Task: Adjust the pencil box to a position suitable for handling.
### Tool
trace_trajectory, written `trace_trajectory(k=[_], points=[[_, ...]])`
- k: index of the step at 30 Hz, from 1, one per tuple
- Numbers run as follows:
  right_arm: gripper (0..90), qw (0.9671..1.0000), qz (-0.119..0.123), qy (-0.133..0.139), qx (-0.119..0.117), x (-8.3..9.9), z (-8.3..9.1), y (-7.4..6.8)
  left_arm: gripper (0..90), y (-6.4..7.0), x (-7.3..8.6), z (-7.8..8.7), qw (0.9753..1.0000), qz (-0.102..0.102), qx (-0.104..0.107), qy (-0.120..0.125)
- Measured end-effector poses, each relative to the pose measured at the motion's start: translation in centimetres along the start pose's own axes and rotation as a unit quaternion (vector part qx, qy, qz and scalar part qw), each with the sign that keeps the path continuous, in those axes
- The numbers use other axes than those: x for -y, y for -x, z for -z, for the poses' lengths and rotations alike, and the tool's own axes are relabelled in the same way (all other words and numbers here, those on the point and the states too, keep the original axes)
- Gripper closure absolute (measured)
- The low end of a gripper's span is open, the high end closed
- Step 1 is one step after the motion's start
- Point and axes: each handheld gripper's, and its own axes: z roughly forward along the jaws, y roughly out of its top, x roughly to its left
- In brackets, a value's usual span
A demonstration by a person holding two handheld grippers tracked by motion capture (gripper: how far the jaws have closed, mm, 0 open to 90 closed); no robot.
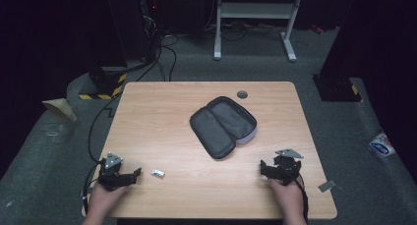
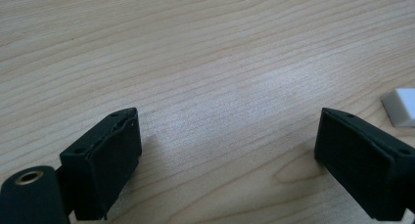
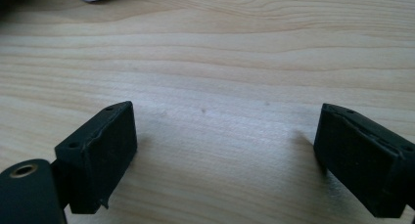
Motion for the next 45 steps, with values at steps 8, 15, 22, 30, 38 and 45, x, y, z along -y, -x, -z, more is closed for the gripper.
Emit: trace_trajectory(k=[8,15,22,30,38,45], points=[[8.8,1.0,0.001,0.0,-0.002,0.1,0.1,-0.1,11.2,0.0,0.1,0.1,1.0,0.0,-0.001,0.001],[8.9,1.0,0.007,0.001,-0.006,0.1,0.1,-0.1,11.4,0.0,0.0,0.0,1.0,0.001,-0.001,0.002],[9.0,0.9999,0.008,-0.001,-0.011,0.0,0.1,-0.1,11.5,0.0,0.1,0.2,1.0,0.0,0.0,0.001],[10.1,0.9998,0.014,0.002,-0.014,-0.1,0.0,0.0,12.3,-0.2,-0.1,0.3,0.9999,-0.001,-0.005,-0.012],[16.7,0.9998,0.014,0.009,-0.012,0.1,0.3,0.0,14.8,0.3,-0.5,1.1,0.9999,-0.006,-0.013,0.009],[24.4,0.9988,0.017,0.04,-0.022,0.1,1.4,-0.1,15.5,0.5,-0.9,2.2,0.9994,0.003,0.005,0.033]])
